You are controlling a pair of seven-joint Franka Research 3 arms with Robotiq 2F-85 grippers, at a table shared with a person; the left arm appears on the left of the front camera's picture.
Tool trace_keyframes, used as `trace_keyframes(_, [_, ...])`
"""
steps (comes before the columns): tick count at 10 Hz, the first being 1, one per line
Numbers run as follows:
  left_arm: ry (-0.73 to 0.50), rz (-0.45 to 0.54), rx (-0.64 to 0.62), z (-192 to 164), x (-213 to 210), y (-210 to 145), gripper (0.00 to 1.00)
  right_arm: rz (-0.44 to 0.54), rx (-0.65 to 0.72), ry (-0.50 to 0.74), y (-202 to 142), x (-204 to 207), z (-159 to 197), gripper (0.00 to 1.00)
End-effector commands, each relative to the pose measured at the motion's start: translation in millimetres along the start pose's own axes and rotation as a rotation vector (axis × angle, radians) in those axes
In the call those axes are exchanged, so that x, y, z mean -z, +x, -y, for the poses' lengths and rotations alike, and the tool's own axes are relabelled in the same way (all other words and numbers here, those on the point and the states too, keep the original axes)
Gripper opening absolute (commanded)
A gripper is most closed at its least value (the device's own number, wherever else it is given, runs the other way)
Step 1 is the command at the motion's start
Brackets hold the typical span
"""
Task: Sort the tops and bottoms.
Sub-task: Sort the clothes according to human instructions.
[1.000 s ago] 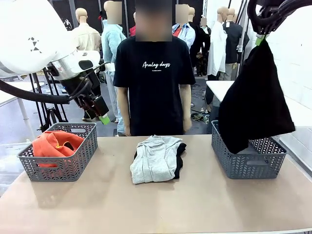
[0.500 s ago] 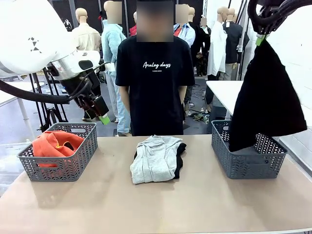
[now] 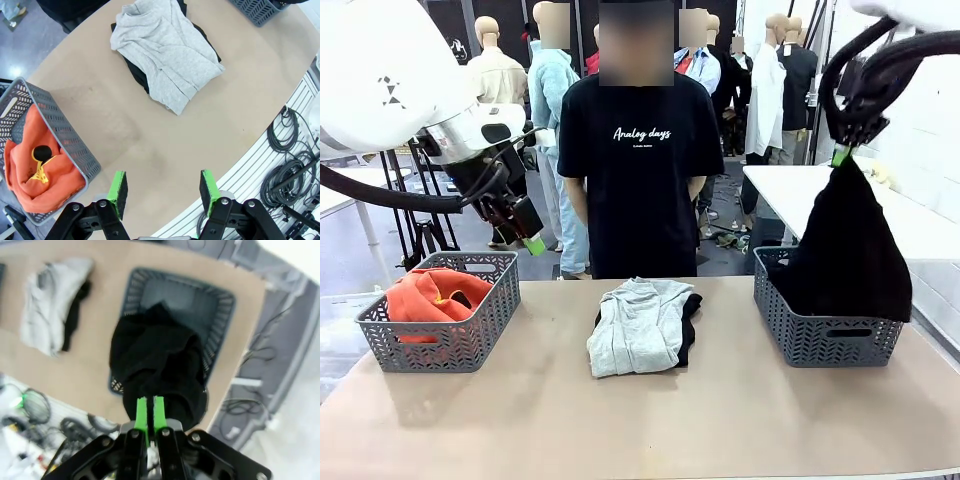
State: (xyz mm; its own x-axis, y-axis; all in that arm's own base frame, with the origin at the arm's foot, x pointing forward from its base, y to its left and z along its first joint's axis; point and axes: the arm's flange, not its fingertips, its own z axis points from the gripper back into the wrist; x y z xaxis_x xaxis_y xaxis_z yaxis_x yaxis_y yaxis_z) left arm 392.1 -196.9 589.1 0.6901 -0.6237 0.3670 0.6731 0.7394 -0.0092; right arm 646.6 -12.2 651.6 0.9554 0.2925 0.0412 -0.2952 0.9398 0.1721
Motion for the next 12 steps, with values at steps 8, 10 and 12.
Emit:
trace_keyframes(8, [0.002,0.001,0.000,0,-1,-1,0.76,-0.106,0.078,-0.150,11,137,11,0.00])
trace_keyframes(10, [0.002,0.001,0.000,0,-1,-1,0.76,-0.001,0.088,-0.184,9,160,8,0.00])
trace_keyframes(12, [0.002,0.001,0.000,0,-1,-1,0.76,0.063,0.081,-0.201,6,181,4,0.00])
